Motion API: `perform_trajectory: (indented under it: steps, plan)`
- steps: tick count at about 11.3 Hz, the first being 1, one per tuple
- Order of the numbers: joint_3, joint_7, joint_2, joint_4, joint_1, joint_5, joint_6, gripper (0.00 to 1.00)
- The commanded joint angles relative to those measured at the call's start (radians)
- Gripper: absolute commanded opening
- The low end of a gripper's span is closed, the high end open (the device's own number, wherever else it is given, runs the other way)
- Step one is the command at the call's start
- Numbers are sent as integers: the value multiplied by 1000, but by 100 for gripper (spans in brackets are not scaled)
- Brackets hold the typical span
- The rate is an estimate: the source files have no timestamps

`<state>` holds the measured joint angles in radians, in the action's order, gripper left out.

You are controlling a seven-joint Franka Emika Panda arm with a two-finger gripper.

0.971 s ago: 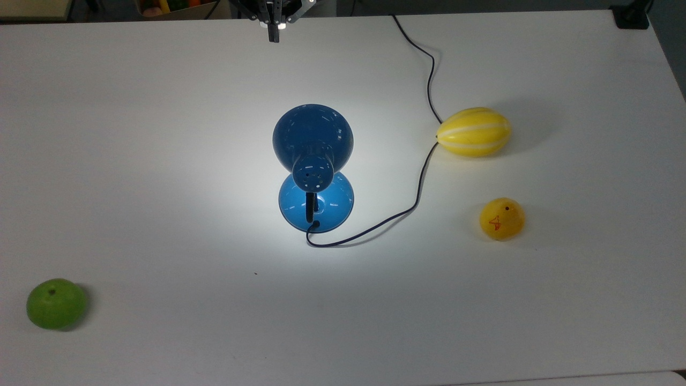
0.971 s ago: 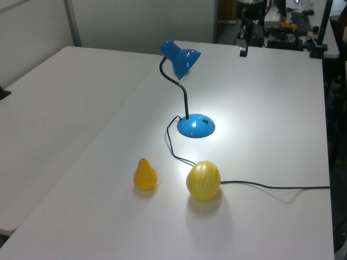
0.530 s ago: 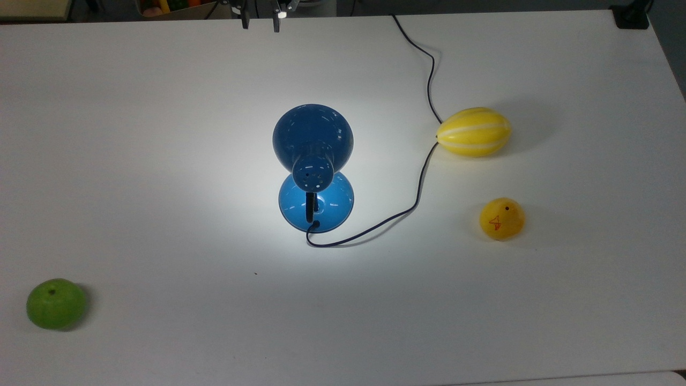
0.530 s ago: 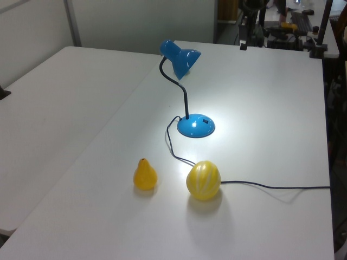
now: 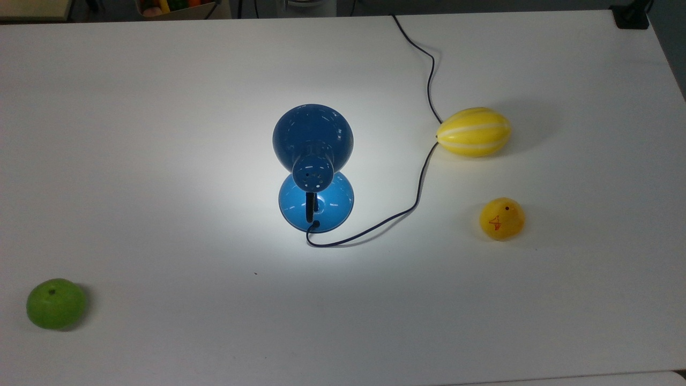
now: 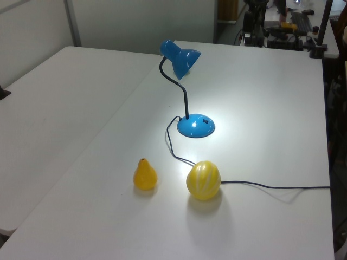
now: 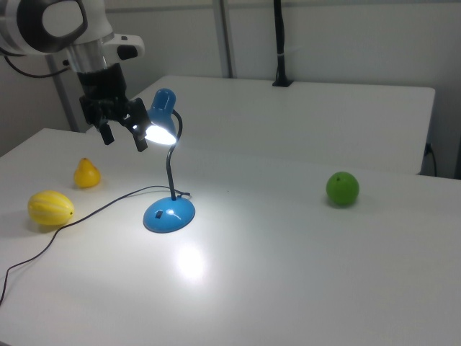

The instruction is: Turn on desk lamp

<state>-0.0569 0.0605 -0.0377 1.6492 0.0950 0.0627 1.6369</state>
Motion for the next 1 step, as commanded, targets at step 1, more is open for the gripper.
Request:
perform_trajectory:
  steps: [1]
  plan:
    - [-1,13,-8,-5,0,-4,-28,100]
